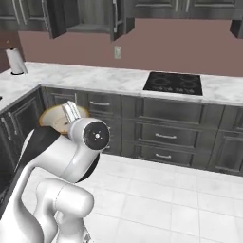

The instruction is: Take the smaller bowl and place it next to the appetizer plate on the dining counter , and place the larger bowl next to the plate with cooked food.

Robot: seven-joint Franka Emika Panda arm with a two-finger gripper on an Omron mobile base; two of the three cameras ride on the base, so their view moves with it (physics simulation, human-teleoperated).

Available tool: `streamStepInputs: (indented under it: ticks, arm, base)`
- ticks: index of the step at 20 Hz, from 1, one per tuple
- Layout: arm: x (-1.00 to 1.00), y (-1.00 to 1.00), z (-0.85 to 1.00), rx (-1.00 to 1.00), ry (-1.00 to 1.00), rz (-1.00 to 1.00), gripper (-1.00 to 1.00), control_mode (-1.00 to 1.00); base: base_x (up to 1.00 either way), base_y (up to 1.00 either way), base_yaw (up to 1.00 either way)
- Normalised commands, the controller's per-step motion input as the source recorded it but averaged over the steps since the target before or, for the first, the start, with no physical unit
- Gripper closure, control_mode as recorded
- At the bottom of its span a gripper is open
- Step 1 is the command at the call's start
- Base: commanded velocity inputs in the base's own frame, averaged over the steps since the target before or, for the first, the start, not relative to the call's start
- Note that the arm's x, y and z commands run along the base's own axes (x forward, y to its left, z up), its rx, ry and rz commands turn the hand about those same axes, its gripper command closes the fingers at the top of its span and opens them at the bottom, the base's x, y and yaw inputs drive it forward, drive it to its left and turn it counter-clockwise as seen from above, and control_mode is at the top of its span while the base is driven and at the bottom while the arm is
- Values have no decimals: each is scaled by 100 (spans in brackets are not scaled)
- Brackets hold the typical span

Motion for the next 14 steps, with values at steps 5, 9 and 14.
streamStepInputs:
  ticks: [5,9,14]
  arm:
    - [0,0,0,0,0,0,100,100]
    - [0,0,0,0,0,0,100,100]
    - [0,0,0,0,0,0,100,100]
  base:
    - [-100,-28,-8]
    - [-100,-21,-9]
    - [-100,-25,-8]
